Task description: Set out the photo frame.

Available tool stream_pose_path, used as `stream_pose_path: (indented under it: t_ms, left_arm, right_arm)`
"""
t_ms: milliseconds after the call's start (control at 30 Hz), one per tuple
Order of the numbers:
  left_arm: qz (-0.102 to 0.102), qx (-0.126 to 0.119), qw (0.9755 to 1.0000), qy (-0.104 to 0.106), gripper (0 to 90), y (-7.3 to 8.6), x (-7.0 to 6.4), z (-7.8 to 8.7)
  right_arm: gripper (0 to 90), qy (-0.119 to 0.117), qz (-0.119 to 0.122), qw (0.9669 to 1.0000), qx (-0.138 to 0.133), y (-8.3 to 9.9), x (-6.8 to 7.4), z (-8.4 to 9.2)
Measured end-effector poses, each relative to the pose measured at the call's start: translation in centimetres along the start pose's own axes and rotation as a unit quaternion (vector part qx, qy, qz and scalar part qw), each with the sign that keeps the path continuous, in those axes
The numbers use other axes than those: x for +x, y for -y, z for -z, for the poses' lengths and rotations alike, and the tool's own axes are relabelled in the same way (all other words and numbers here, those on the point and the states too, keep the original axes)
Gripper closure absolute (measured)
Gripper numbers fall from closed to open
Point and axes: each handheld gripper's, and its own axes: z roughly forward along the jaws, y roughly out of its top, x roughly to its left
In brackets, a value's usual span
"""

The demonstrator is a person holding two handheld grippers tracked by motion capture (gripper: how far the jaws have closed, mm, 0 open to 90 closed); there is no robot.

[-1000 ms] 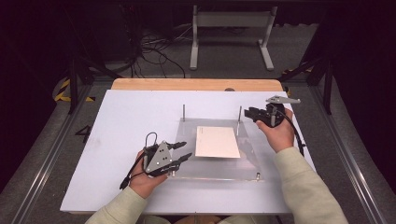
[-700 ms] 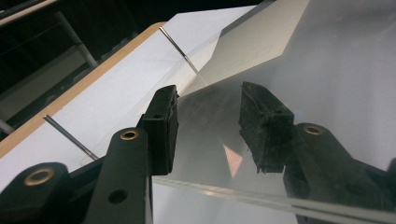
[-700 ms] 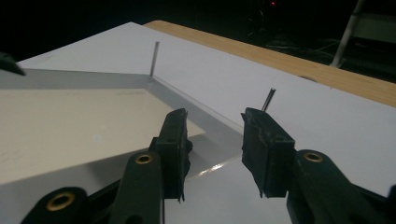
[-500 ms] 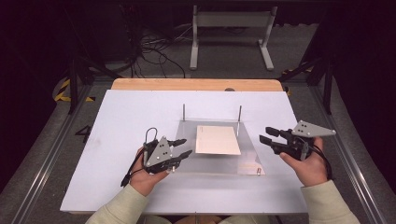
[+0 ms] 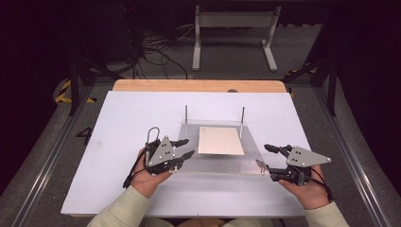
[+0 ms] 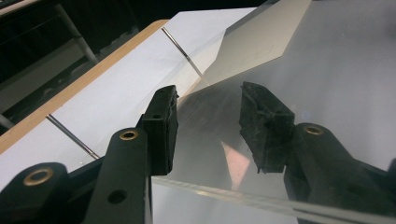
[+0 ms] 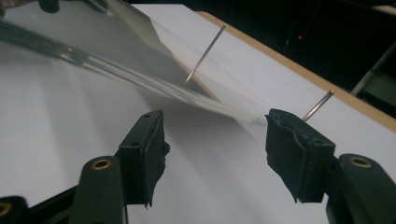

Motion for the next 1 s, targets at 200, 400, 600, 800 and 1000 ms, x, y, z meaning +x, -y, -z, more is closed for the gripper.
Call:
stream_pose_path:
  t_ms: [200,400,600,800,1000]
  left_arm:
    - [0.000,0.001,1.0000,0.002,55.9,0.0,0.0,0.0]
    - [0.000,0.000,1.0000,0.003,55.7,-0.1,0.0,-0.1]
    - [0.004,0.000,1.0000,0.001,56.3,-0.4,0.2,-0.1]
    - [-0.004,0.009,0.9999,-0.004,58.5,-1.2,0.4,0.0]
    - [-0.019,0.012,0.9997,-0.013,60.2,-1.9,0.5,0.4]
  right_arm:
    - [37.7,-0.009,0.021,0.9992,-0.032,-0.7,0.4,-1.6]
    - [47.9,-0.021,0.032,0.9982,-0.046,-0.9,0.3,-3.5]
    - [58.4,-0.015,0.059,0.9971,-0.047,-1.2,0.4,-3.9]
    - [58.6,0.000,0.061,0.9971,-0.045,-1.6,0.4,-3.8]
    - [60.4,0.015,0.079,0.9955,-0.049,-2.4,0.6,-3.6]
